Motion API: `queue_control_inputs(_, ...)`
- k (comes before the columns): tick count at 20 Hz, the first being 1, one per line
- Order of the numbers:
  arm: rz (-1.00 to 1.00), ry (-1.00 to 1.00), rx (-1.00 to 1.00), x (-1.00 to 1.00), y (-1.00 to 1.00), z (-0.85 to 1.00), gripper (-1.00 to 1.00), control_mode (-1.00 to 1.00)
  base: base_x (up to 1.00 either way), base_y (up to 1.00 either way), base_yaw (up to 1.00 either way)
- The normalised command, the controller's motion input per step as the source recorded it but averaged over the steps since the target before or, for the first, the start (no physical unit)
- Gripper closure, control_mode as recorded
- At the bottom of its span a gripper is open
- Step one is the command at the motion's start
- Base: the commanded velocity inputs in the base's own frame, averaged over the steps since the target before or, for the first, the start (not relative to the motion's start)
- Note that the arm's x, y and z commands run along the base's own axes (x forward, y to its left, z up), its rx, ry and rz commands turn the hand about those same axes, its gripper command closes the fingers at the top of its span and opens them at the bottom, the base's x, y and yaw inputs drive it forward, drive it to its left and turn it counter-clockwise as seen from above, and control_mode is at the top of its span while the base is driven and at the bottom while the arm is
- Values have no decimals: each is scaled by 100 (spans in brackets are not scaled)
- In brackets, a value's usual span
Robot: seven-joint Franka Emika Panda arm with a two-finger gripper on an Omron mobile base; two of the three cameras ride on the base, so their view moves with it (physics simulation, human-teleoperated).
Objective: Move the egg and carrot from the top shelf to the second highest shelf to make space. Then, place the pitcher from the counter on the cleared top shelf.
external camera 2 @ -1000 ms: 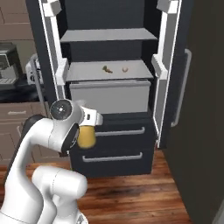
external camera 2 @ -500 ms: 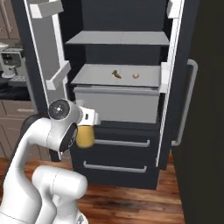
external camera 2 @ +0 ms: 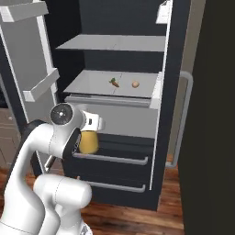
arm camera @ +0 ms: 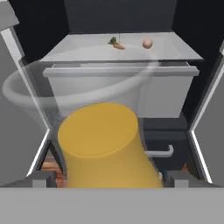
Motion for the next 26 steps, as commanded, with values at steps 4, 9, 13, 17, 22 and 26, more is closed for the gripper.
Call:
queue_control_inputs(4,0,0,0,0,0,0,100,100,80,0,0)
queue_control_inputs(9,0,0,0,0,0,0,100,100,83,0,0)
queue_control_inputs(13,0,0,0,0,0,0,100,100,78,0,0)
queue_control_inputs(17,0,0,0,0,0,0,100,100,52,0,0)
queue_control_inputs(22,0,0,0,0,0,8,100,-100,13,0,0)
queue_control_inputs(26,0,0,0,0,0,46,100,-100,0,0,0)
